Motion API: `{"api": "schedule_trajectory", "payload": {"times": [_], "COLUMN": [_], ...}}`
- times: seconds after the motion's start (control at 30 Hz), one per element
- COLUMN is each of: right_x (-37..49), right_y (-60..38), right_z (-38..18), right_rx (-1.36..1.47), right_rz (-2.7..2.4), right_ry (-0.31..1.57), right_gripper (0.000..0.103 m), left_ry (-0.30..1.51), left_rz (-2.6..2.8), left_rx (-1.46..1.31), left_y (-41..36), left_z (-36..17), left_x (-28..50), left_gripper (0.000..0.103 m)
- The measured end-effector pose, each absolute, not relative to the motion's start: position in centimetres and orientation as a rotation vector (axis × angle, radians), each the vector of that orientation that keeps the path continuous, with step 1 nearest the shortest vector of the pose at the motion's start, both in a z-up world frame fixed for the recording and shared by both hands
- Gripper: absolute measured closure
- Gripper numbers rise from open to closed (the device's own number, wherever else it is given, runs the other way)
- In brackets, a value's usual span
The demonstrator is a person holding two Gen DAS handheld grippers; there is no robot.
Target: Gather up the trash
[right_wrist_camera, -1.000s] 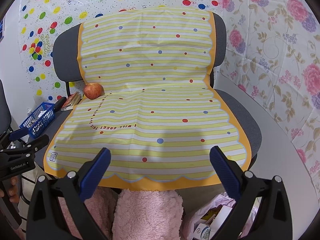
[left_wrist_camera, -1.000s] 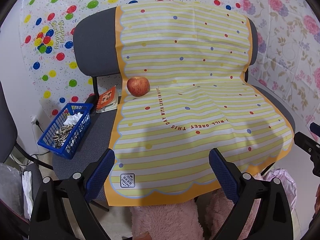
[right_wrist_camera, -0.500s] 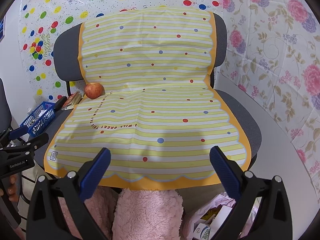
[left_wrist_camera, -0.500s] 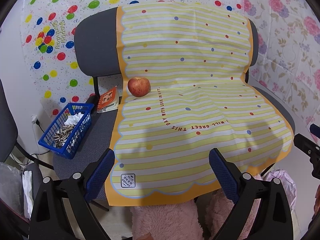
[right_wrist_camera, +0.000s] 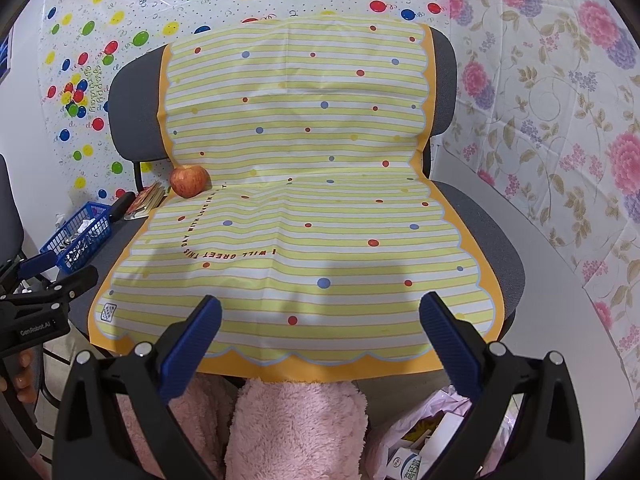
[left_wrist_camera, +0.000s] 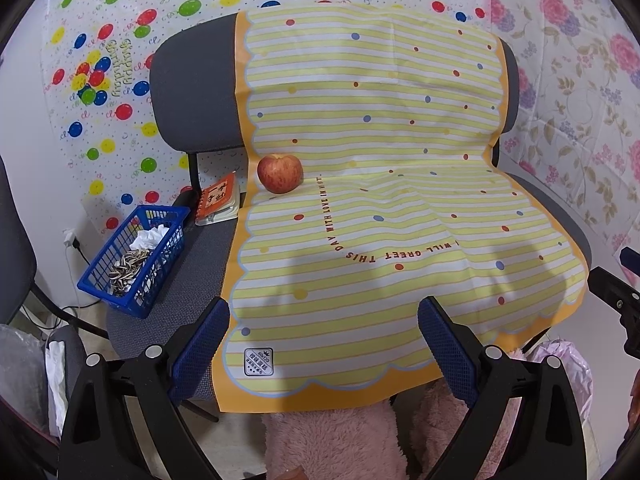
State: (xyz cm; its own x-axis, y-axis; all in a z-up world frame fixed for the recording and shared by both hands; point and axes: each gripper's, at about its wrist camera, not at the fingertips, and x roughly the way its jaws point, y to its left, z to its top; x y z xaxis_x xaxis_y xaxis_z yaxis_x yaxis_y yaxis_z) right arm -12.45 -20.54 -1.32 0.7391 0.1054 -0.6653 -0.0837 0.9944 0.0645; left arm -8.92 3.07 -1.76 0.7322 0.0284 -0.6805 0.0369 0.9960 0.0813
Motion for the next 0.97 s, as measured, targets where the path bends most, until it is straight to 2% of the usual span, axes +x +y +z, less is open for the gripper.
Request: {"api": "schedule_trajectory", "payload": {"times": [0.73,0.97], "right_x": [-11.8,-7.3], "right_y": [-21.1,-23.9], "right_z": [-1.9,-3.6], "right_rx": [0.052,0.048], "right_rz": [0.102,0.057], "right_ry": [0.747,0.754], "right_gripper": [0.006,0.006], "left_ry": [0.76,0.808], "left_rz": [-0.025,-0.019], "left_rx": [0.058,0.067], "left_y": [3.4,3.6], "left_z": [-2.9,-4.9], "left_x": [-7.9,-5.5], "left_gripper": [0.009,0.009]}}
